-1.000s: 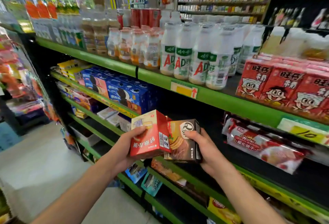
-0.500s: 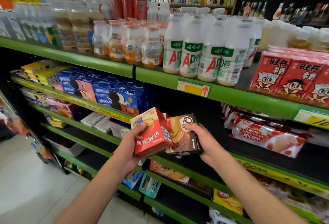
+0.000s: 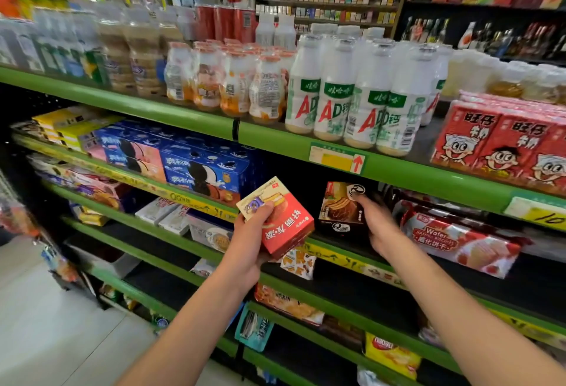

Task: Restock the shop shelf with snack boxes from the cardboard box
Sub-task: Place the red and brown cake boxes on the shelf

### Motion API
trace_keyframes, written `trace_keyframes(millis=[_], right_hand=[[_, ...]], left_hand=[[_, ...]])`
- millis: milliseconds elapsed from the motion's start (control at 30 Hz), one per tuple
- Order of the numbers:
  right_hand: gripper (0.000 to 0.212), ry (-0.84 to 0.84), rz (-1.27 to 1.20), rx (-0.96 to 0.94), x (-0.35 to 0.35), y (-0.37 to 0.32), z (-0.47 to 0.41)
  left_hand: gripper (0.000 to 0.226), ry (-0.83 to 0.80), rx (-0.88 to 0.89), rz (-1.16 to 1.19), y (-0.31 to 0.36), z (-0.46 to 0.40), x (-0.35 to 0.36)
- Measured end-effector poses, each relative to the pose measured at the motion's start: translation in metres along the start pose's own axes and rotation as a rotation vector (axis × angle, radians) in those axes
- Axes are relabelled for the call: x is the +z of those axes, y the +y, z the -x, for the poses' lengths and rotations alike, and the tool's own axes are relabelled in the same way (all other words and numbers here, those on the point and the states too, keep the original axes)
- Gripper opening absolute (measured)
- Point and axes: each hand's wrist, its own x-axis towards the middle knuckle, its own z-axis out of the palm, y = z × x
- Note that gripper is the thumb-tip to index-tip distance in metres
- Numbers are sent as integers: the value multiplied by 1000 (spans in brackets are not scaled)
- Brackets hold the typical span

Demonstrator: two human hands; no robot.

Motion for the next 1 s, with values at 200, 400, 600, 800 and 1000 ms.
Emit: trace_keyframes(millis=[200, 400, 600, 800, 1000], right_hand=[[58, 121, 840, -372, -8, -8, 21], [50, -263, 643, -528, 34, -28, 65], [83, -571, 276, 24, 72, -5, 76], [75, -554, 159, -50, 72, 0, 78], [43, -375, -29, -150, 70, -6, 80]], left_hand=[[52, 2, -11, -43, 3, -5, 0], [52, -10, -52, -152, 10, -9, -1], [53, -41, -97, -147, 20, -7, -12], [67, -83, -164, 133, 17, -1, -29], [47, 2, -157, 290, 6, 1, -29]])
